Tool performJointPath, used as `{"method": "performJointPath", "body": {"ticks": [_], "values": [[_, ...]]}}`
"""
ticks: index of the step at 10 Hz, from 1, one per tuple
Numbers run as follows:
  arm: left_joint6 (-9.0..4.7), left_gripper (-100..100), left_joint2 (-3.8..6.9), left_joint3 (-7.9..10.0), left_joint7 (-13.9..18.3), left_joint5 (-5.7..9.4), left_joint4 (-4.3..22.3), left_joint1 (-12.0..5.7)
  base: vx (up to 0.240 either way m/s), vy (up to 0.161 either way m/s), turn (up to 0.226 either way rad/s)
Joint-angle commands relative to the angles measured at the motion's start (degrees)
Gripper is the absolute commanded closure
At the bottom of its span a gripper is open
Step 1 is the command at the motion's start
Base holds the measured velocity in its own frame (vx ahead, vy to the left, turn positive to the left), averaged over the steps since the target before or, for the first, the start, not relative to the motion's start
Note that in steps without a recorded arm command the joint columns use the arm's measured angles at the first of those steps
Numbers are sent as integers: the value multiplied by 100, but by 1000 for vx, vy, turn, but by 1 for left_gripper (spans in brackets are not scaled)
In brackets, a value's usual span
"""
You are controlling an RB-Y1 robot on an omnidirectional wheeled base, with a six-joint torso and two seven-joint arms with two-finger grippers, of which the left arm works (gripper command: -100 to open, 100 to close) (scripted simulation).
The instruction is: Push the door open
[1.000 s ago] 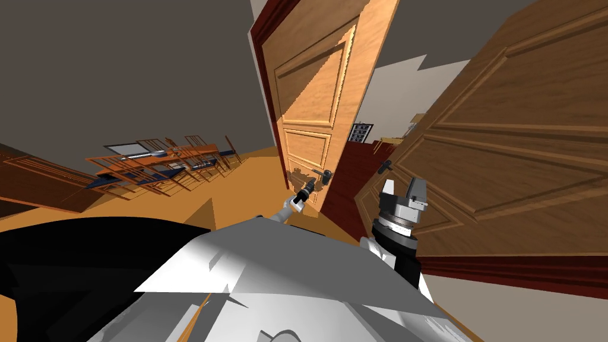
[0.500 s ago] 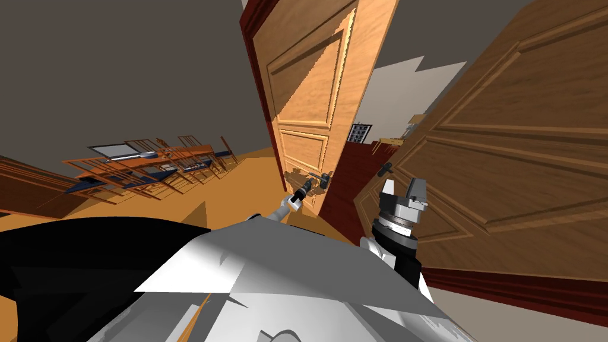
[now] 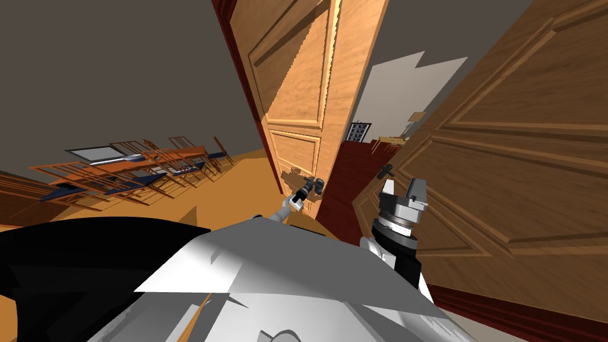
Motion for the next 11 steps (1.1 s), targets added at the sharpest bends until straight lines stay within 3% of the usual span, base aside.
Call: {"method": "performJointPath", "body": {"ticks": [1,2,7,11], "values": [[0,-100,0,0,0,0,0,0,74,-39,-1],[0,100,0,0,0,0,0,0,-13,6,11],[0,100,0,0,0,0,0,0,-11,5,-5],[4,100,139,177,-51,36,31,-17,119,-104,35]]}}
